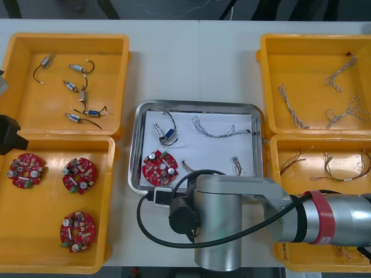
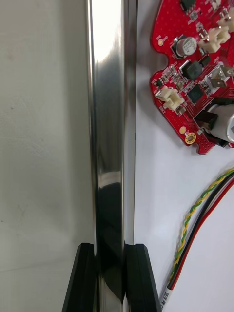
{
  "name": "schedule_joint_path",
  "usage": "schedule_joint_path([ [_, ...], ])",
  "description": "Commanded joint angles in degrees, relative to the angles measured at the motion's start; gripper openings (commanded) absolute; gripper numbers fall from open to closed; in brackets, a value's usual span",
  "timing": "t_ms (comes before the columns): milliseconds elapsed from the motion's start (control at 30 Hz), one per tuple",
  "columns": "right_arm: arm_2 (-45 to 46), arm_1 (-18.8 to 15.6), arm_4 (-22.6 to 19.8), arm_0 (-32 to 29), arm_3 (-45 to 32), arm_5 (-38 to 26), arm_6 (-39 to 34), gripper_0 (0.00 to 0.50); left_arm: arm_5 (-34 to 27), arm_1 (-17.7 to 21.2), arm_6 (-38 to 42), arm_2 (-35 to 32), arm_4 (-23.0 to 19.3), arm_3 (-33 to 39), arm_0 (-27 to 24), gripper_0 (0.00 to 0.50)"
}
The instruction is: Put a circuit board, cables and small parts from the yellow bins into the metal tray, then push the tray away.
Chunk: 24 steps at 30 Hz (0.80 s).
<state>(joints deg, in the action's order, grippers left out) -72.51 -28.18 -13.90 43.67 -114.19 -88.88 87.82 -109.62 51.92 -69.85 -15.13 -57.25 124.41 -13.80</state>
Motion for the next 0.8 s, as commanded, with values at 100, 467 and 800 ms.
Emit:
schedule_joint_path([
  [100,-1.0,0.8,0.9,-0.6,-0.7,1.5,-1.7,0.000,-0.4,2.7,-1.4,-1.5,0.4,0.3,0.7,0.500],
  [467,-5.0,-1.3,4.2,2.1,-0.7,4.5,-2.8,0.000,-0.4,2.7,-1.4,-1.5,0.4,0.3,0.7,0.500],
  [800,-5.4,-2.8,4.1,5.4,-0.7,4.6,-3.4,0.000,-0.4,2.7,-1.4,-1.5,0.4,0.3,0.7,0.500],
])
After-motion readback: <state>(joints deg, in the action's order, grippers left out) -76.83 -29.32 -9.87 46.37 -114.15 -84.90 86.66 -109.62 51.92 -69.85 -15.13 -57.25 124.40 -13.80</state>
